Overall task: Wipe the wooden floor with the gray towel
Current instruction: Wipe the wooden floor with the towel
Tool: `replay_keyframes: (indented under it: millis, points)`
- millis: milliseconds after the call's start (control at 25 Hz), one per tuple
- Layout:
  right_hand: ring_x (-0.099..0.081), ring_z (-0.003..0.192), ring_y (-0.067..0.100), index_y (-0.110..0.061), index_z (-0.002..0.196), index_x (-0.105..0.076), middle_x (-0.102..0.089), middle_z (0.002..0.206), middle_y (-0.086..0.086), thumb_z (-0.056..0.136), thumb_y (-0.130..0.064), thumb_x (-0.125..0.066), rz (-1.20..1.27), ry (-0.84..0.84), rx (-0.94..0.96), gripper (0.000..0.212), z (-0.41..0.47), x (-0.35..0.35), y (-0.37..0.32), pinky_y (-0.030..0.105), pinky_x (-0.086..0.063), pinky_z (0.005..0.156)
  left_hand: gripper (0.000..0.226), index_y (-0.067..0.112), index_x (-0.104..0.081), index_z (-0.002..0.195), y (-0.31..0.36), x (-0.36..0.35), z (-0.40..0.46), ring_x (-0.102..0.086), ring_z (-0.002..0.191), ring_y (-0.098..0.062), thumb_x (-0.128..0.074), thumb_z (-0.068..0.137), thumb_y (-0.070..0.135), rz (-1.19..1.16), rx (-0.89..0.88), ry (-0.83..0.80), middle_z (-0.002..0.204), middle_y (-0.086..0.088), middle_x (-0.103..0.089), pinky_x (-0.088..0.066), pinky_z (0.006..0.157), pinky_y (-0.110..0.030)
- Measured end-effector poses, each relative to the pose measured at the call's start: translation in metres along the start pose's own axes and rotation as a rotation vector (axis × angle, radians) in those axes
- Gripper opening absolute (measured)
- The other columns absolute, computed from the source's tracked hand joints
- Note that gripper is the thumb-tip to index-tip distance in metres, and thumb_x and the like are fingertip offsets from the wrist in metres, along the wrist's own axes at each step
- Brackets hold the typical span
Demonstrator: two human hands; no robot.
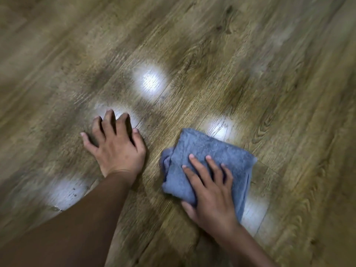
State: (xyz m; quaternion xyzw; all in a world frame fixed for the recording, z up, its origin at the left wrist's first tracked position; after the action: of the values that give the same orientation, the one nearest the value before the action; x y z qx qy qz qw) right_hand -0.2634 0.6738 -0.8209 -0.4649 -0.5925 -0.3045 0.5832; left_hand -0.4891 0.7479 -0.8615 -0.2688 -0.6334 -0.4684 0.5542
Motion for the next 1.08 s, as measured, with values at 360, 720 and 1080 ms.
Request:
replay_keyframes:
  millis: [360, 720, 1080]
  points:
    - [-0.035, 0.136, 0.035, -0.022, 0.138, -0.046, -0.039, 0.155, -0.002, 0.078, -0.044, -0.066, 0.041, 0.196, -0.382, 0.067, 0.161, 0.033, 0.093, 0.054, -0.026, 0.108, 0.047, 0.028, -0.048, 0.138, 0.004, 0.000, 0.001, -0.023, 0.151, -0.033, -0.041, 0.094, 0.043, 0.026, 0.003, -0.016, 0.156, -0.005, -0.039, -0.008, 0.118, -0.068]
    - [-0.029, 0.142, 0.034, -0.025, 0.143, -0.045, -0.038, 0.157, -0.002, 0.070, -0.047, -0.060, 0.139, 0.175, -0.358, 0.077, 0.061, 0.001, -0.015, 0.057, -0.020, 0.115, 0.049, 0.028, -0.049, 0.140, 0.000, -0.003, 0.002, -0.023, 0.151, -0.033, -0.038, 0.096, 0.044, 0.056, 0.003, -0.024, 0.157, -0.006, -0.039, -0.007, 0.118, -0.067]
    - [-0.035, 0.135, 0.033, -0.025, 0.136, -0.049, -0.042, 0.152, -0.004, 0.071, -0.053, -0.053, 0.073, 0.166, -0.402, 0.071, 0.084, 0.005, -0.009, 0.052, -0.024, 0.106, 0.050, 0.029, -0.047, 0.142, 0.002, -0.002, 0.003, -0.017, 0.153, -0.032, -0.037, 0.096, 0.045, 0.077, 0.013, -0.095, 0.162, -0.006, -0.033, -0.003, 0.118, -0.066]
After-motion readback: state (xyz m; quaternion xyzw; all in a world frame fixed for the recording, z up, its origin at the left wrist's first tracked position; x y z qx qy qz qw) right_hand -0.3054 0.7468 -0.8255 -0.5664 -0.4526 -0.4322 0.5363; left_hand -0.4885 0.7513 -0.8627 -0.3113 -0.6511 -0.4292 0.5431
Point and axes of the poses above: each hand's wrist, its own z-axis towards the middle knuckle, its own x-axis out of the back of the hand, y = z × x, the point moved 1 cm from there along z, towards the middle knuckle
